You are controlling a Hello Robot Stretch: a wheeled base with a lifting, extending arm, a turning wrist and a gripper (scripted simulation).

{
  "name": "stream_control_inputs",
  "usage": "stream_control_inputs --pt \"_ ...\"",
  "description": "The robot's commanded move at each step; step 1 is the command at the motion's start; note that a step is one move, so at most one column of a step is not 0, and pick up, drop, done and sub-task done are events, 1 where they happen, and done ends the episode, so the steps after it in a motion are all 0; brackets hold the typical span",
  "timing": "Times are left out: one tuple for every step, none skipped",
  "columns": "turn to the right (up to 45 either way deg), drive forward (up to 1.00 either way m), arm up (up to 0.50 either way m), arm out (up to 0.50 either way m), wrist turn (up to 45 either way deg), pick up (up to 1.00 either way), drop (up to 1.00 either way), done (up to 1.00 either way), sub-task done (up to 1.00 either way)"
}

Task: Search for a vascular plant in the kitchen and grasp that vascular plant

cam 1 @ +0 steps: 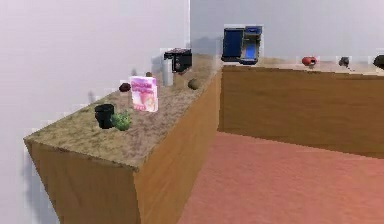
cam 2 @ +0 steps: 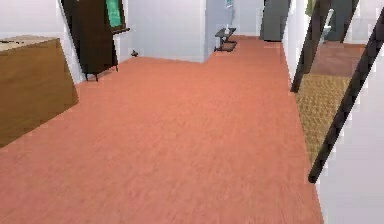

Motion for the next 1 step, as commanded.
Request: stream_control_inputs --pt "0.0 0.45 0.0 0.0 0.0 0.0 0.0 0.0 0.0"
